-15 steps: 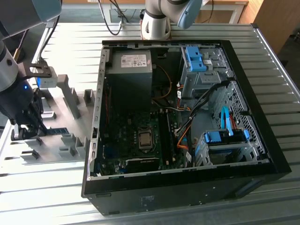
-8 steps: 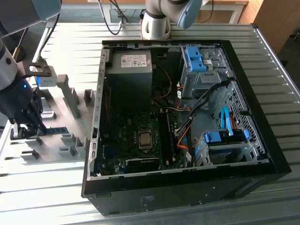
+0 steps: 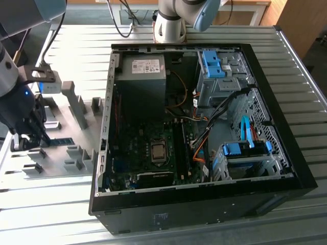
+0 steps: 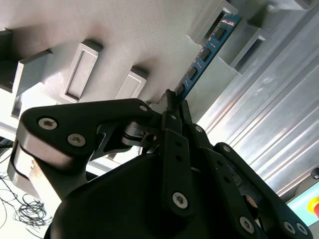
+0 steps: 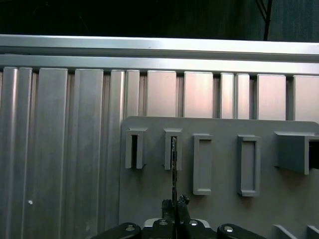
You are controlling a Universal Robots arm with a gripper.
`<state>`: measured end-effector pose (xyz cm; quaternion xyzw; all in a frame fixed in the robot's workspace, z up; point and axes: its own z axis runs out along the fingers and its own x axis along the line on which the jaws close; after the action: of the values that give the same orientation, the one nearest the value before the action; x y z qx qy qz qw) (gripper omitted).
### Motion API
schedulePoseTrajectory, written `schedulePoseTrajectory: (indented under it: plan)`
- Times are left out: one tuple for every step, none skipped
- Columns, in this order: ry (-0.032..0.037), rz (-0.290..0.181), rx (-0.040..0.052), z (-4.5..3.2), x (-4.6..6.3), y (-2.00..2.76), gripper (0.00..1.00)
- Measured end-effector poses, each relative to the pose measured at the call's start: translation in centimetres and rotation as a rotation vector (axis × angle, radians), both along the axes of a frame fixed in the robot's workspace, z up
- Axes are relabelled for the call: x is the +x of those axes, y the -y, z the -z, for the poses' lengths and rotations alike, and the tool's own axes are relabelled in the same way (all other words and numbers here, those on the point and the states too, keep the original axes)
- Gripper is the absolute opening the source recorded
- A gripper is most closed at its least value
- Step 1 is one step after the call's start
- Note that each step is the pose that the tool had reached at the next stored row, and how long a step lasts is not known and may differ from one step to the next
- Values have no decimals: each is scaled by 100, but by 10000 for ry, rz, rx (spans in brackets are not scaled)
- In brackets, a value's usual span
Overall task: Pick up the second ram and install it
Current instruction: 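Pick up the second ram and move it above second insertion slot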
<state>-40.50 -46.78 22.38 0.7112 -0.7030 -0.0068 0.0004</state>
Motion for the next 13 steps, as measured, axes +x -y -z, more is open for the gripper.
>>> schedulePoseTrajectory:
  plan:
    - [0, 1, 0, -6, 0, 0, 14]
    - [-1, 0, 0, -14, 0, 0, 14]
    - [0, 0, 0, -22, 0, 0, 14]
    - [0, 0, 1, -30, 0, 0, 14]
    - [1, 0, 1, -37, 0, 0, 14]
    - [3, 0, 3, -38, 0, -1, 14]
    - [3, 0, 3, -40, 0, 0, 14]
    - [2, 0, 2, -43, 0, 0, 14]
    - [0, 0, 1, -46, 0, 0, 14]
    - [1, 1, 2, -47, 0, 0, 14]
    - [1, 0, 2, -48, 0, 0, 14]
    - [1, 0, 2, -49, 0, 0, 14]
    - [1, 0, 1, -49, 0, 0, 14]
